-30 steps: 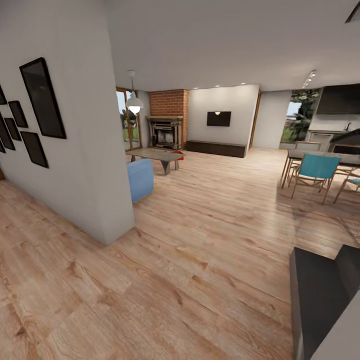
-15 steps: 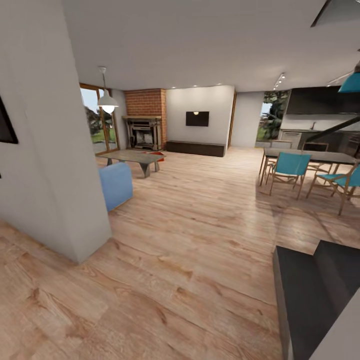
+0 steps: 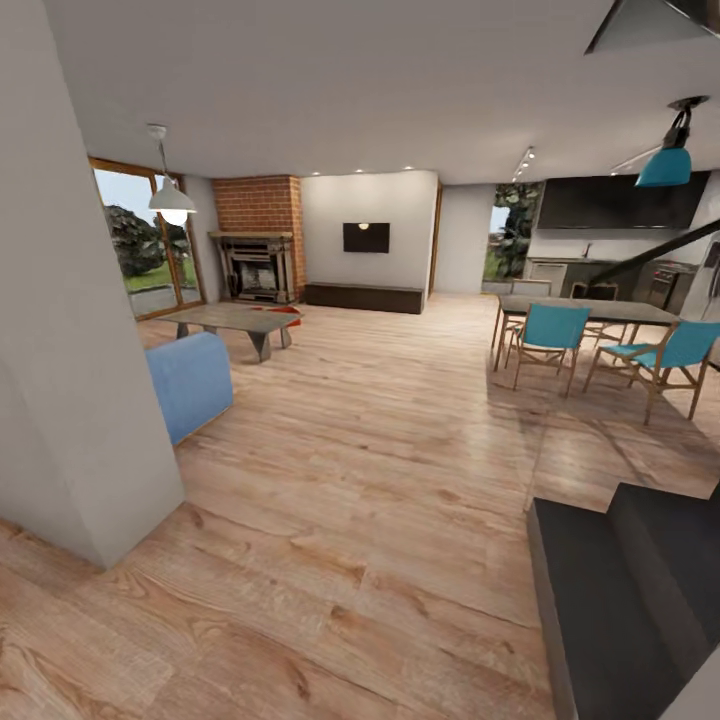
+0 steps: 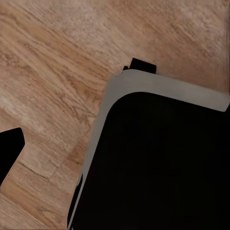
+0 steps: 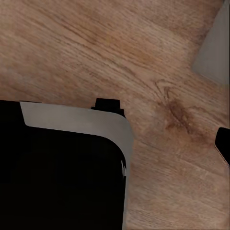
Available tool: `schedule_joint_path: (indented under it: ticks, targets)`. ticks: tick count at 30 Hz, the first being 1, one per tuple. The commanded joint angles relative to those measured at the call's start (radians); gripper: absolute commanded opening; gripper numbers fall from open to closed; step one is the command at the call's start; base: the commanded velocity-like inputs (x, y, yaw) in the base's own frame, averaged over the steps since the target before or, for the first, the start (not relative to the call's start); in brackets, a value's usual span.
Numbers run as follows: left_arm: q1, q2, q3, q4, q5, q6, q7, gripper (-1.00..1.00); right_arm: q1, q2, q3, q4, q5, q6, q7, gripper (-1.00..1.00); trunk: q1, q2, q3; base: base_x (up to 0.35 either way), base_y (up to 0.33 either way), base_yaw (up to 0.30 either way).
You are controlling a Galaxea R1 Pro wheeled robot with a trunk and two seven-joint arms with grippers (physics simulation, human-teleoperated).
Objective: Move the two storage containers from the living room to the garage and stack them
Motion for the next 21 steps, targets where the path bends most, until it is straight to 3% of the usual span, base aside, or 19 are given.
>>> schedule_joint_path:
  ticks: [1,5,10,21]
  targets:
    - [0.0,-0.001,0.006,-0.003,0.001,0.006,0.001,1.0,-0.001,-0.001,0.007,0.003,-0.003,-0.006,0.003,1.0,0.001,0.0,-0.001,0.324,0.0,-0.014]
    - [0.0,-0.001,0.006,-0.002,0.001,0.006,0.001,1.0,-0.001,-0.001,0.016,0.002,-0.002,-0.006,0.003,1.0,0.001,0.0,-0.001,0.324,0.0,-0.007]
    - [0.0,-0.001,0.006,-0.002,0.001,0.006,0.001,1.0,-0.001,0.001,0.131,0.002,-0.005,-0.008,0.0,1.0,0.001,0.0,-0.001,0.324,0.0,-0.001]
    - [0.0,-0.001,0.005,-0.002,0.001,0.006,0.001,1.0,-0.001,0.001,0.143,0.002,-0.009,-0.009,0.0,1.0,0.001,0.0,-0.001,0.324,0.0,0.0]
